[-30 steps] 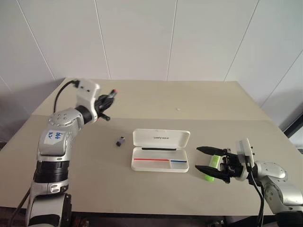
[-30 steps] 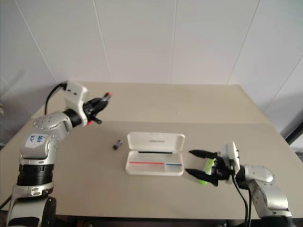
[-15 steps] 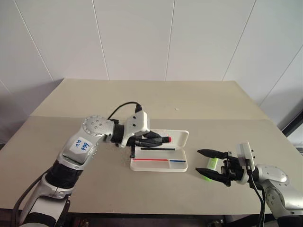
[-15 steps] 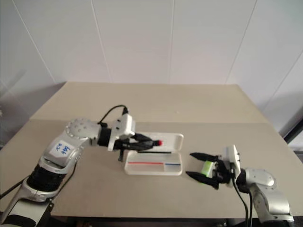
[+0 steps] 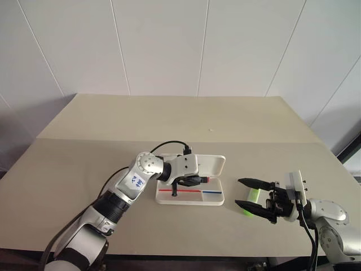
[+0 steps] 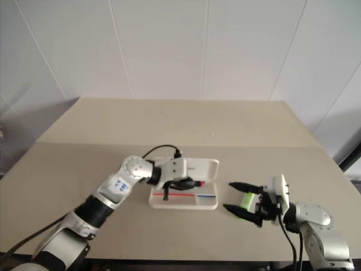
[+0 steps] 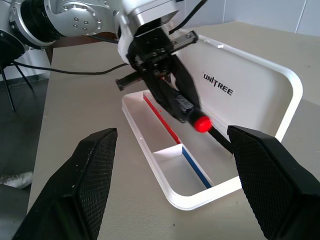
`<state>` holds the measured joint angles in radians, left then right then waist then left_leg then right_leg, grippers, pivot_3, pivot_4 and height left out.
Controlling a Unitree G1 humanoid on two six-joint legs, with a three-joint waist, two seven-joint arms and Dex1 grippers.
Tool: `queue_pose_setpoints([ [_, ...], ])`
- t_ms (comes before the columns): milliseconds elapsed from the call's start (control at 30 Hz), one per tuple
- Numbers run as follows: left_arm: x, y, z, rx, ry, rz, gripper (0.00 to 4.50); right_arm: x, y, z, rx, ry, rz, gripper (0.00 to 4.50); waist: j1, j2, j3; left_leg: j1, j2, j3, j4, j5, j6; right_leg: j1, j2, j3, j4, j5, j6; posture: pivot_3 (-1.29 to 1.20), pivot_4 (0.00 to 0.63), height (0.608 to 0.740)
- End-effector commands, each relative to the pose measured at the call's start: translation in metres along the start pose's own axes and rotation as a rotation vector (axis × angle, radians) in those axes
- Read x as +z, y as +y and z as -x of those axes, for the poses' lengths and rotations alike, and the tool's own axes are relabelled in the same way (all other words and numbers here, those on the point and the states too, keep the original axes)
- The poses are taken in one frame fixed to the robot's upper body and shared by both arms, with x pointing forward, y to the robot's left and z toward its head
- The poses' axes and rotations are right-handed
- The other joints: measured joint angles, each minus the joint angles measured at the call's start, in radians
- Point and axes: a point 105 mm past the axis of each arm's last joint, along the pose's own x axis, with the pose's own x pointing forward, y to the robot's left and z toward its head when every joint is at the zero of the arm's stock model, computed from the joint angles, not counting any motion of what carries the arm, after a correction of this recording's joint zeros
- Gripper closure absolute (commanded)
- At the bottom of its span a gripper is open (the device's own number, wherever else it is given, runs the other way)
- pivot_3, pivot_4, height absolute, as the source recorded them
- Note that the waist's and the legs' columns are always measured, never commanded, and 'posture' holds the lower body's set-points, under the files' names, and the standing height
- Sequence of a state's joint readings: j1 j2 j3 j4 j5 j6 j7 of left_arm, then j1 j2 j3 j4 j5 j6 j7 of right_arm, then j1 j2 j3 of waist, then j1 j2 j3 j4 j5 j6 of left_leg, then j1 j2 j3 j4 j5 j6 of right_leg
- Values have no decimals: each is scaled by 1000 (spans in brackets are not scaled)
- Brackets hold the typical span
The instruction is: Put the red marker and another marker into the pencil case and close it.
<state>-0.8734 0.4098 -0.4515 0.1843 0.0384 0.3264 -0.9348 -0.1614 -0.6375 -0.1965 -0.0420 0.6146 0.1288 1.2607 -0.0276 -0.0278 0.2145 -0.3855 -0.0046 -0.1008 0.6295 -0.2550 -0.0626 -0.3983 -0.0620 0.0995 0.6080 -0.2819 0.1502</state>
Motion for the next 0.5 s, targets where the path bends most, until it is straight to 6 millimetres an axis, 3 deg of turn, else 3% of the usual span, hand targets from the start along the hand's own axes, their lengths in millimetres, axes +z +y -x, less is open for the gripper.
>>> queue_pose_setpoints([
  [33,10,8,-5,31,-22,-42,3898,11,2,3,-14,-26,49,0,1,0,0,0,0,0,0,0,0,0,0,0,0,0,0,0,150,740],
  [133,9,7,-9,28,-20,-48,3898,11,2,5,-27,-25,51,0,0,0,0,0,0,0,0,0,0,0,0,0,0,0,0,0,150,740],
  [500,15,5,-12,20,-40,-52,299,12,6,12,-49,-17,51,0,0,0,0,0,0,0,0,0,0,0,0,0,1,0,0,0,150,740],
])
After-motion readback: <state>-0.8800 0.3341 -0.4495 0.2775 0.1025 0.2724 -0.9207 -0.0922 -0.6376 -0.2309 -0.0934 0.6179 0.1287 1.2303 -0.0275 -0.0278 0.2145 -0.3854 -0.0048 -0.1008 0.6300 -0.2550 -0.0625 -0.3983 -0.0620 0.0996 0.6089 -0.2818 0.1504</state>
